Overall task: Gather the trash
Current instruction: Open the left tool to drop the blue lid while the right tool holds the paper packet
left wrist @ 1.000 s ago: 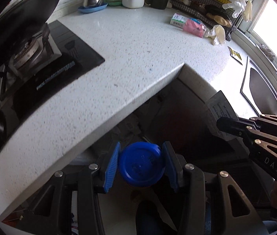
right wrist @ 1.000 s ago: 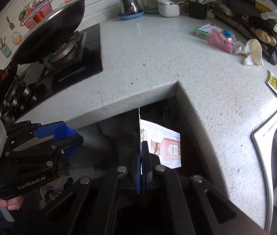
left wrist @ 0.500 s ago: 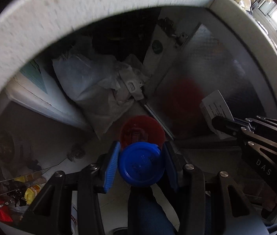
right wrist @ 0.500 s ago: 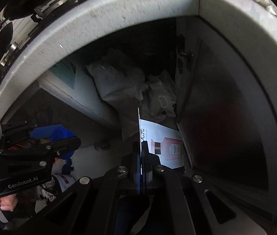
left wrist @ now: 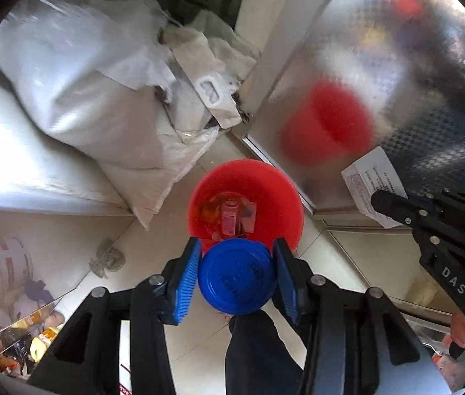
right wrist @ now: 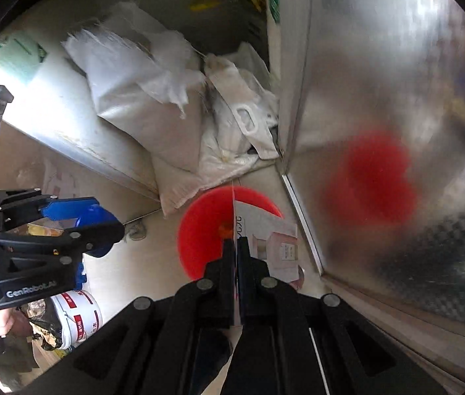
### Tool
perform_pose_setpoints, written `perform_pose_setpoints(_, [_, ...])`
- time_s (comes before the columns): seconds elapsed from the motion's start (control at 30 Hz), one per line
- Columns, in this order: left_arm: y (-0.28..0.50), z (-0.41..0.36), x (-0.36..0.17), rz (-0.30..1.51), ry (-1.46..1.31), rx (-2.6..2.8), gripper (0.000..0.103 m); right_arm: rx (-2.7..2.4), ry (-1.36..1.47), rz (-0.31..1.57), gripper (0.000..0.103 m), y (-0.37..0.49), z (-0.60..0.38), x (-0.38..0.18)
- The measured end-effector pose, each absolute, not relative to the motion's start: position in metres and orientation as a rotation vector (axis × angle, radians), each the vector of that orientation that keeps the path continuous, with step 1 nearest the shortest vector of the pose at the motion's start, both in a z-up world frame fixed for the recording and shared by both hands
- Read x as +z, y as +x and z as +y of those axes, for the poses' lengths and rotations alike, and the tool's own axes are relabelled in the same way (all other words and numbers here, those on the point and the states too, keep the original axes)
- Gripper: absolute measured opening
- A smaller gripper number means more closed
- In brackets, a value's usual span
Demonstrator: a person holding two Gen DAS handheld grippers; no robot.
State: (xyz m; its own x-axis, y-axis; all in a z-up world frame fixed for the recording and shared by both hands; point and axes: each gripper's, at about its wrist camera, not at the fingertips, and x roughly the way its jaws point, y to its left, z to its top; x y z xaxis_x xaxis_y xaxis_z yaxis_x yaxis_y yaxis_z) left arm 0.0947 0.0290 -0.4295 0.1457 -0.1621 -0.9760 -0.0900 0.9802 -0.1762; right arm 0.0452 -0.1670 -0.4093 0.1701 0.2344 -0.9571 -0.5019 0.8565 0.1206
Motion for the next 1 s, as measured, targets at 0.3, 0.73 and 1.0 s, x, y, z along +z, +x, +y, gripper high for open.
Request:
perform_pose_setpoints(0.3, [0.104, 0.016, -0.468, 1.476, -0.241, -0.108, 0.042, 0.465, -0.209, 1.314, 0.001, 0.054, -0.185, -0.44])
perform_pose_setpoints(0.73, [0.102, 0.025, -0.449, 1.466, -0.248, -0.046, 0.082, 0.506, -0.241, 1.315, 0.001, 0.054, -0.18, -0.43])
perform_pose_setpoints(1.0, [0.084, 0.054, -0.449, 1.453, -0.289, 0.054, 0.084, 0.608, -0.281, 1.35, 0.001, 0.051, -0.153, -0.44])
